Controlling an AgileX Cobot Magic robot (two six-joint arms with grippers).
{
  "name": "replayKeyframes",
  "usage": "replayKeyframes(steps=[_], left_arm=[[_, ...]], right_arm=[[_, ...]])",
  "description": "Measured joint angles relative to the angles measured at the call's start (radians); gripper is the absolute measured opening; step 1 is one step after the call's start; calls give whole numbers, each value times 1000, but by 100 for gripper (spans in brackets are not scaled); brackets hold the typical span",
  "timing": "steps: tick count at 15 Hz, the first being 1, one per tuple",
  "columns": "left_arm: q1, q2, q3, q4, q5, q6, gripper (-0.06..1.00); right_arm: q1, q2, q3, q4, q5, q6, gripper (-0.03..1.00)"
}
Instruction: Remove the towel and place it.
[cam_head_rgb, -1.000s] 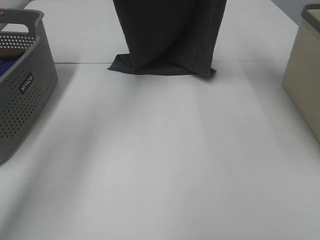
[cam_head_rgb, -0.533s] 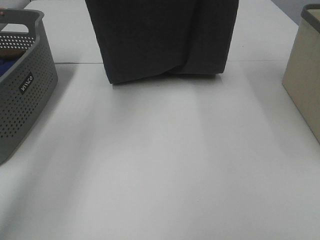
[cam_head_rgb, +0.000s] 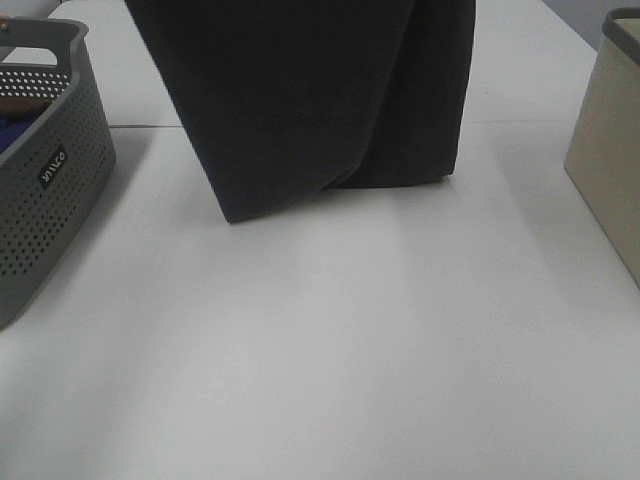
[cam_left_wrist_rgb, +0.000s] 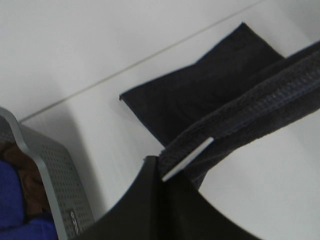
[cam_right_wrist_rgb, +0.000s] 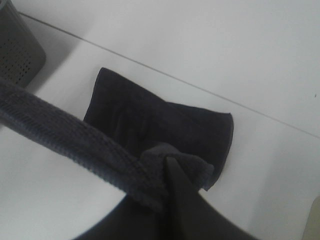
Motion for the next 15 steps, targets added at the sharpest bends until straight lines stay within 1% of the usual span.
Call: replayKeyframes(steps=[2, 4, 8, 11, 13, 15], left_arm=[[-6, -106, 197, -14, -8, 37, 0], [-8, -203, 361, -35, -21, 57, 0], [-11, -369, 606, -96, -39, 62, 0], [-11, -514, 771, -123, -50, 64, 0], [-11, -596, 881, -178, -56, 64, 0], [-11, -661, 999, -262, -58, 70, 0]], right_arm=[[1, -65, 127, 20, 1, 0, 1], [4, -152, 262, 40, 1, 4, 1], [9, -304, 501, 82, 1, 39, 1], [11, -400, 669, 162, 0, 55, 1], [11, -454, 766, 184, -1, 65, 1], [11, -500, 853, 188, -1, 80, 1]])
